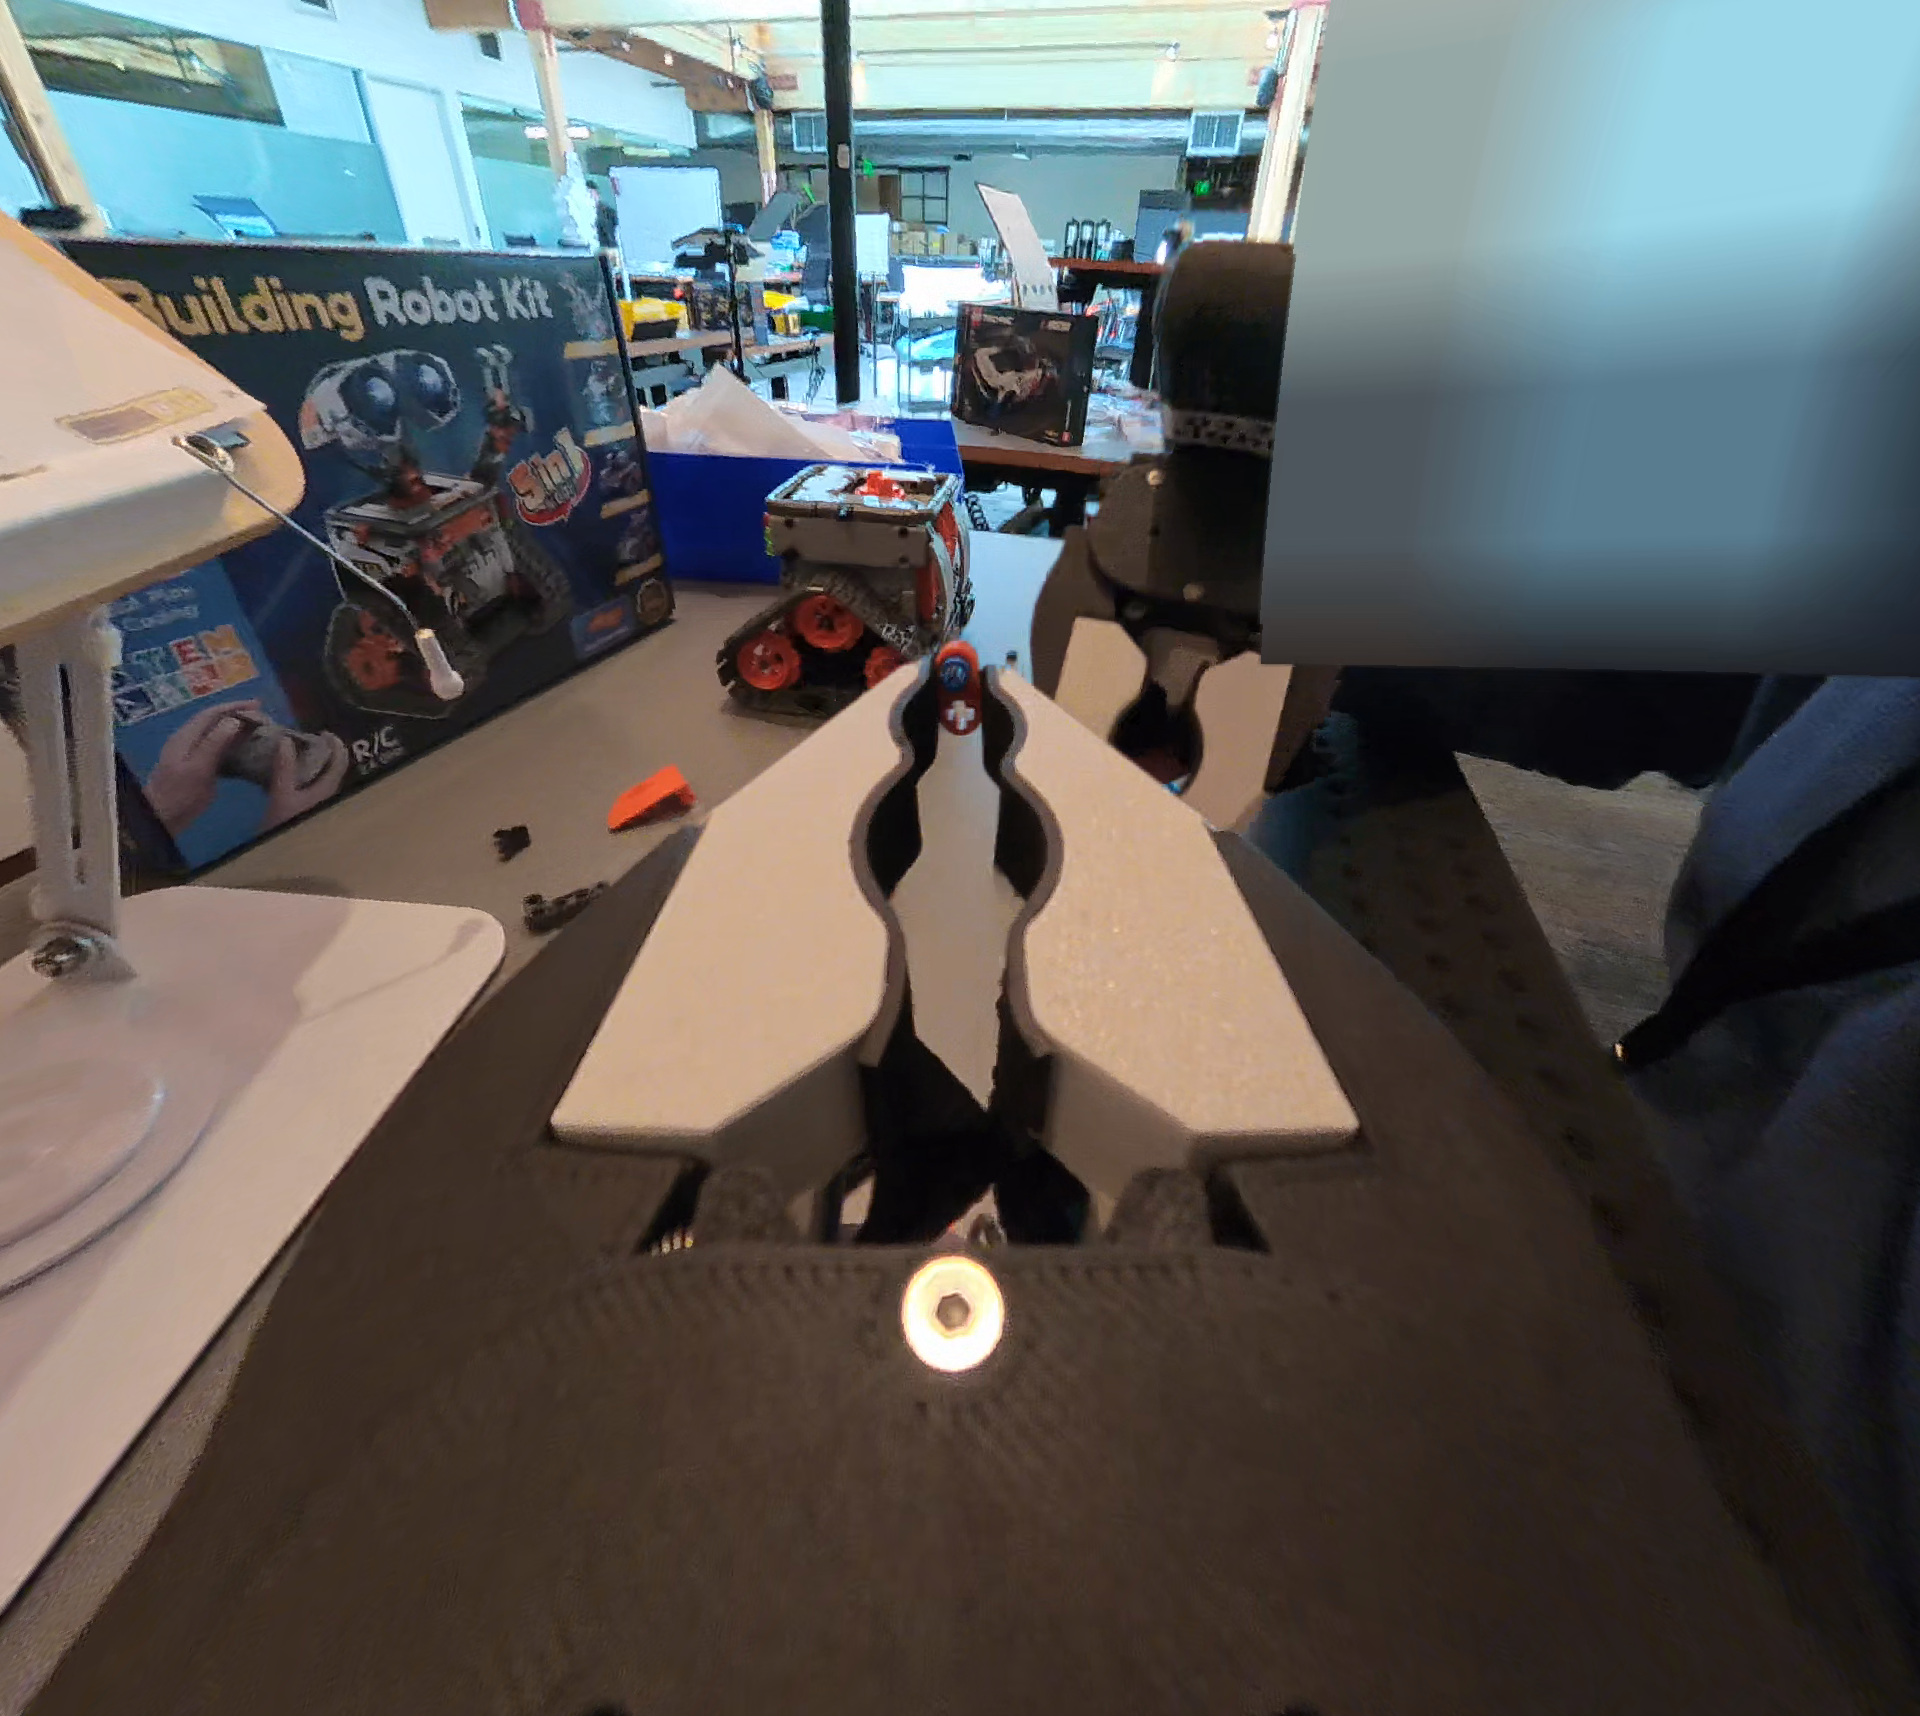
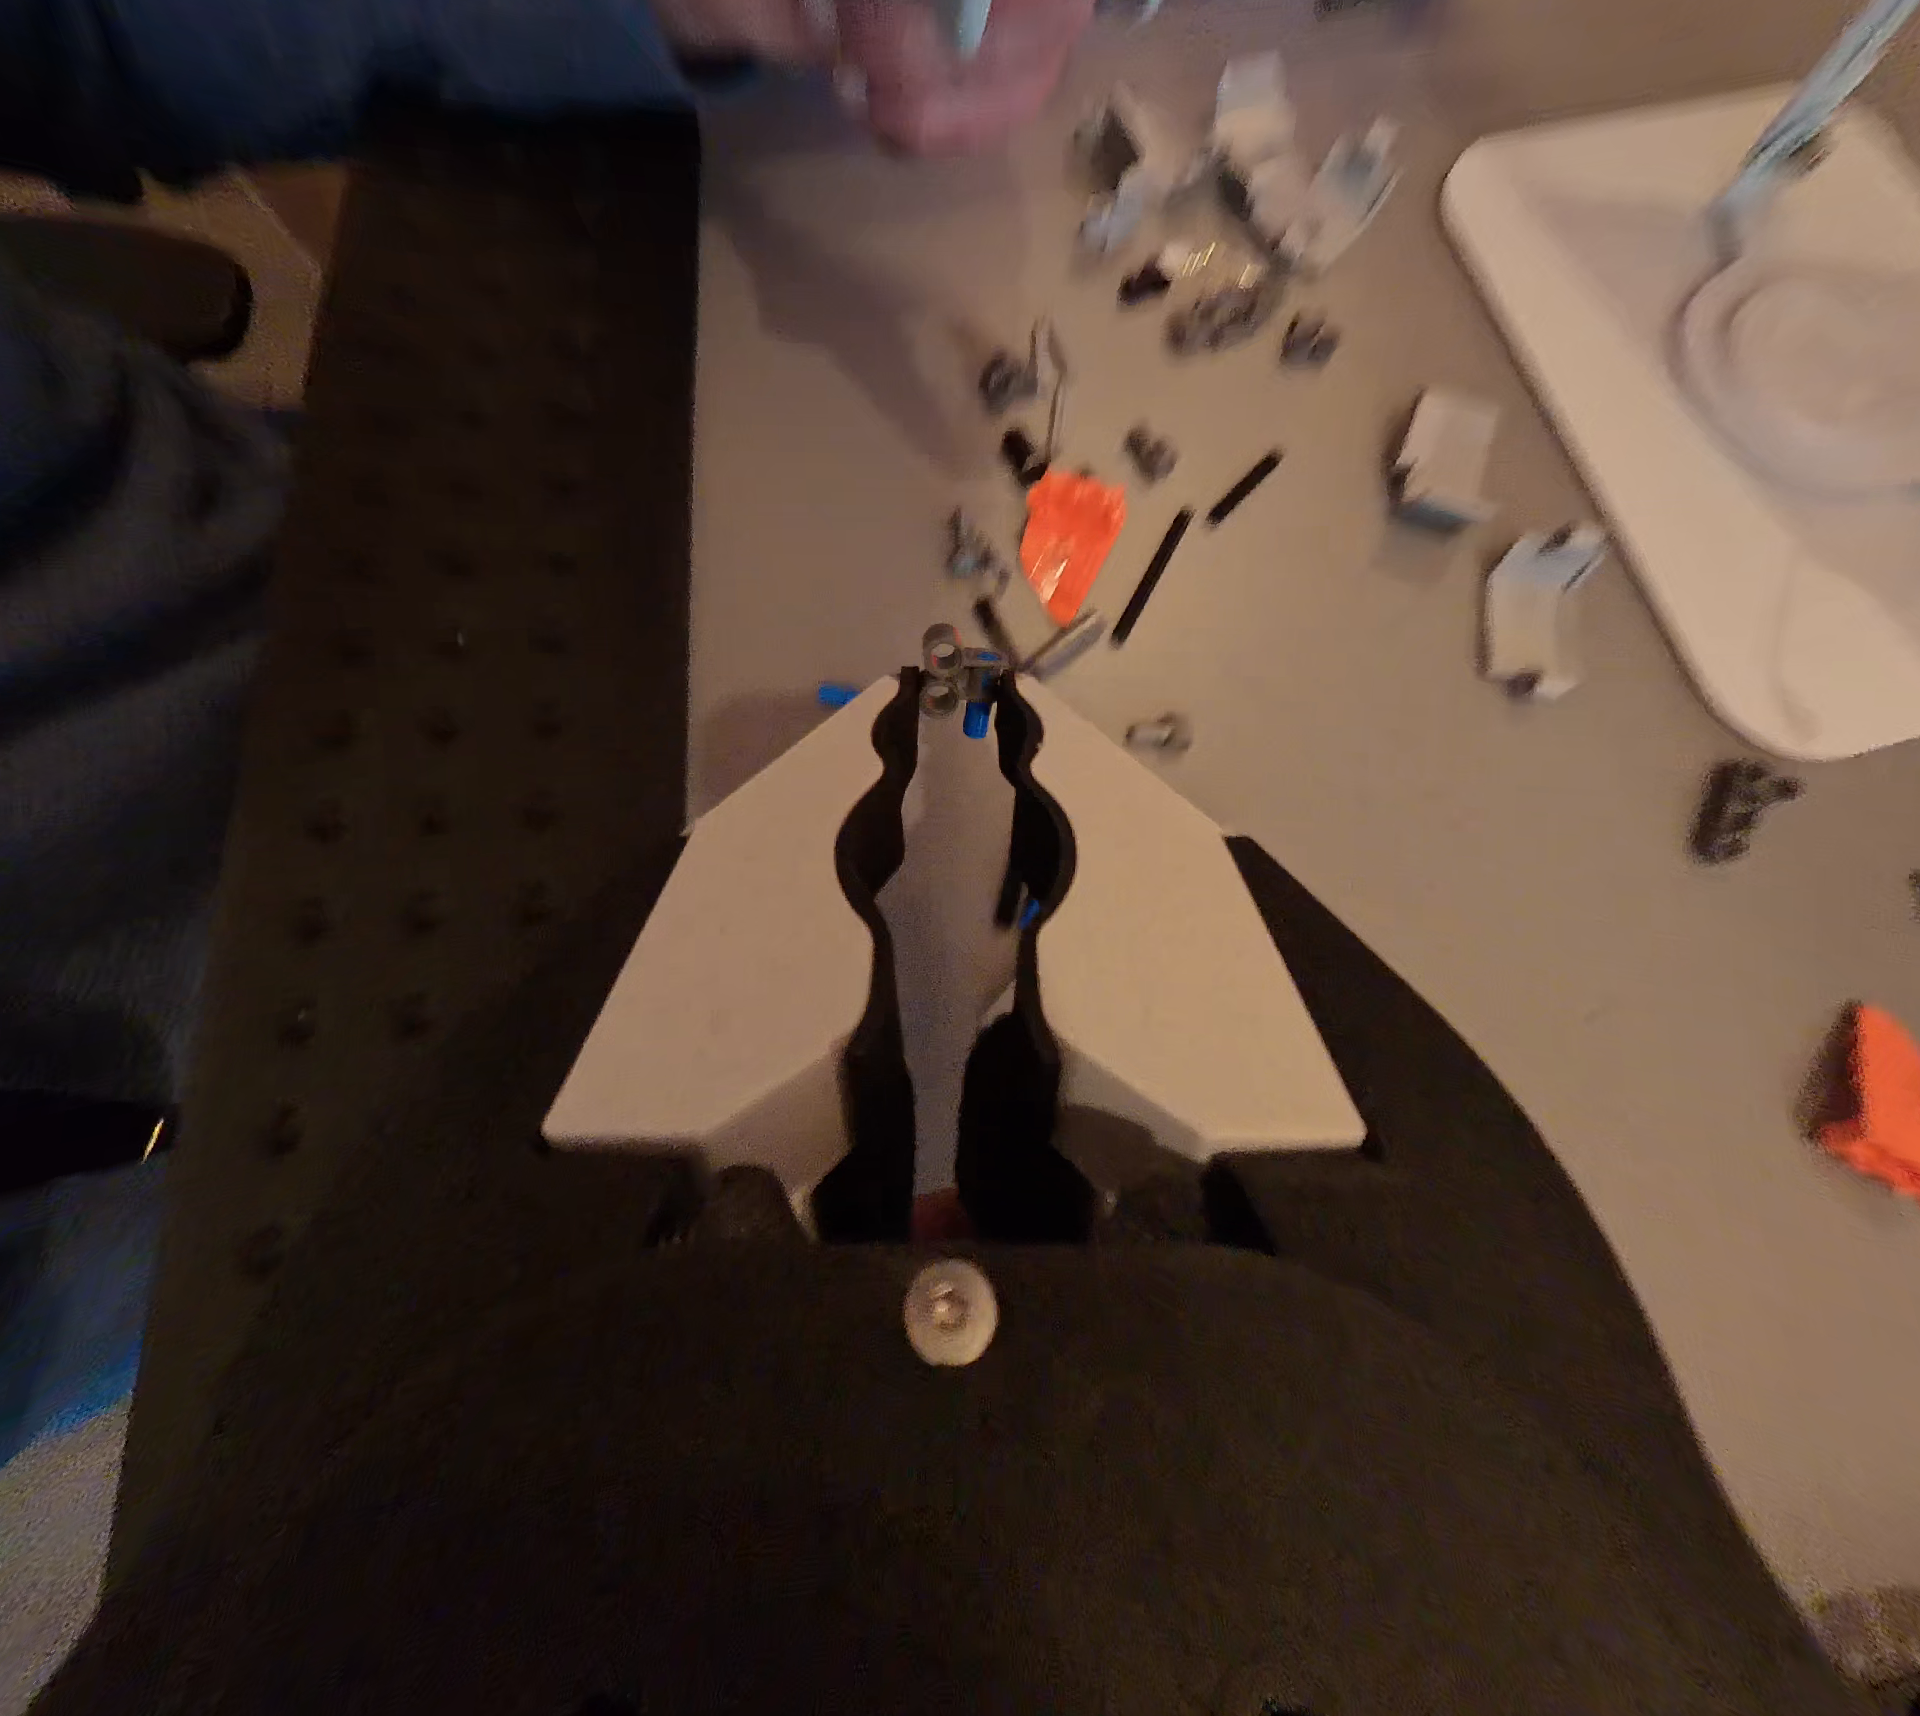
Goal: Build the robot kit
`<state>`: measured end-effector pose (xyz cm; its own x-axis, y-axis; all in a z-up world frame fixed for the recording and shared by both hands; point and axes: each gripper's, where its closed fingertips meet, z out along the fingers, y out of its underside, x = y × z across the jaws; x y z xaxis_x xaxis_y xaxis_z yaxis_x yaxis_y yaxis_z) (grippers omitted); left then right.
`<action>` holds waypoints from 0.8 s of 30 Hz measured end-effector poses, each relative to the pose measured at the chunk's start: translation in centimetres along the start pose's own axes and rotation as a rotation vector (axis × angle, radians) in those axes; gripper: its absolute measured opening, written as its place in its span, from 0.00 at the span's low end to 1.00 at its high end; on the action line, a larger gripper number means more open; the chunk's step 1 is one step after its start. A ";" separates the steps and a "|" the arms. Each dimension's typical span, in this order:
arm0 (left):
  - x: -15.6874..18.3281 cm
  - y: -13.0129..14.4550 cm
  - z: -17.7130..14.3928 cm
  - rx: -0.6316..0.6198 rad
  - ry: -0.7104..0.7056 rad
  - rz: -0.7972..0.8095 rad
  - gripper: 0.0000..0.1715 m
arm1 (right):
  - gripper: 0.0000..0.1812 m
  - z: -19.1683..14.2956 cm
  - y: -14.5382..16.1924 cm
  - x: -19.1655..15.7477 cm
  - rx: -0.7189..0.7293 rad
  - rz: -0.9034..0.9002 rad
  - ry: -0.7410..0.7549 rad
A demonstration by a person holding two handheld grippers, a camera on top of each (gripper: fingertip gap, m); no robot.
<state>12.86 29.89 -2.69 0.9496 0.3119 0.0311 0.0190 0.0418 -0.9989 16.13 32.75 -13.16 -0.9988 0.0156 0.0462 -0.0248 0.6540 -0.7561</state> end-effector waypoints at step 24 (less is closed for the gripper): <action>1.0 1.5 1.1 -0.049 0.072 -0.054 0.03 | 0.11 -1.4 -1.3 0.5 0.060 0.104 0.045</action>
<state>13.49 31.35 -4.15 0.9668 0.2413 0.0841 0.0843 0.0092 -0.9964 15.77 32.94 -11.27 -0.9932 0.1159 -0.0060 0.0749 0.6005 -0.7961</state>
